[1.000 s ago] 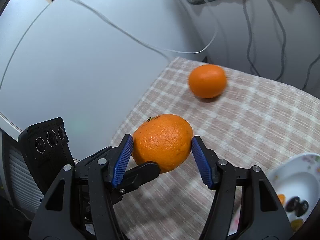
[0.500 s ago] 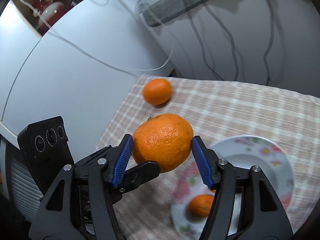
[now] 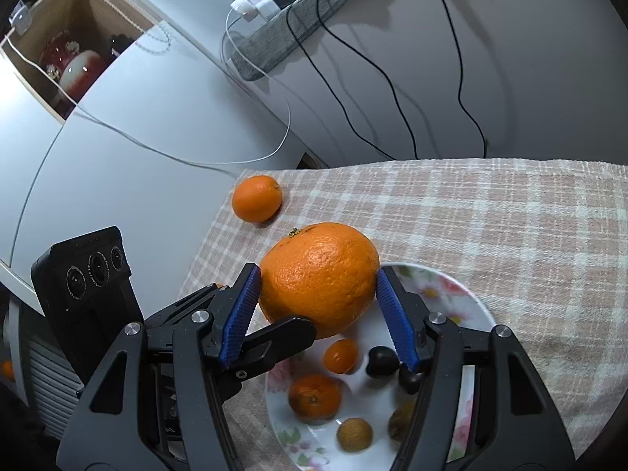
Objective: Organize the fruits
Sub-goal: 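Carry the large orange with the right tool over the plate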
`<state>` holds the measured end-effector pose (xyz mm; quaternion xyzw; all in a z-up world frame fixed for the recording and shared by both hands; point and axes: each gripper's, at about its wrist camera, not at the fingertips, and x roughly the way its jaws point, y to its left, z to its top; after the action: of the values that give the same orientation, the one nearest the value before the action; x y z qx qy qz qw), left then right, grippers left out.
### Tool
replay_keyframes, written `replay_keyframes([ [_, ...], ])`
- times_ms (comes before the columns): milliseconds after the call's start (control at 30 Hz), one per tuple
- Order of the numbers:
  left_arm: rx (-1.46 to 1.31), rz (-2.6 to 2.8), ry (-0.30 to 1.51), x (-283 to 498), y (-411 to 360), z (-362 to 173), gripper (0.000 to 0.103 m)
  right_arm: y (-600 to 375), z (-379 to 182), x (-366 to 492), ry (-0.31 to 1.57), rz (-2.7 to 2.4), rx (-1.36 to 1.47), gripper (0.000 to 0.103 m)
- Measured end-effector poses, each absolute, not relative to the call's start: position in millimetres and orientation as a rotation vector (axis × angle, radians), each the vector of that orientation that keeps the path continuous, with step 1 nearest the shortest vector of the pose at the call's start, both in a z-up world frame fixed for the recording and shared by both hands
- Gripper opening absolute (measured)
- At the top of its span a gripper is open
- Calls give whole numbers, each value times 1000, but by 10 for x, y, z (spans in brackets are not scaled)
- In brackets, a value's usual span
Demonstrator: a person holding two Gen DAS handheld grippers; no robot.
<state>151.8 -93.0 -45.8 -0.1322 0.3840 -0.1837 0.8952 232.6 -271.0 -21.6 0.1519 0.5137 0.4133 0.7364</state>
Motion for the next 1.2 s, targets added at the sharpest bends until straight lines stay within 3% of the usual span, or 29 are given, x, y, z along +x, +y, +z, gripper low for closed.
replay_keyframes([
  [700,-38,-351,745,1583,-1274,-497,66,-2892,-349,2410,1070,931,328,64],
  [1200,9,-375,810,1449,-1237,-595,67,-2837,-370,2294,1105,923,239,63],
])
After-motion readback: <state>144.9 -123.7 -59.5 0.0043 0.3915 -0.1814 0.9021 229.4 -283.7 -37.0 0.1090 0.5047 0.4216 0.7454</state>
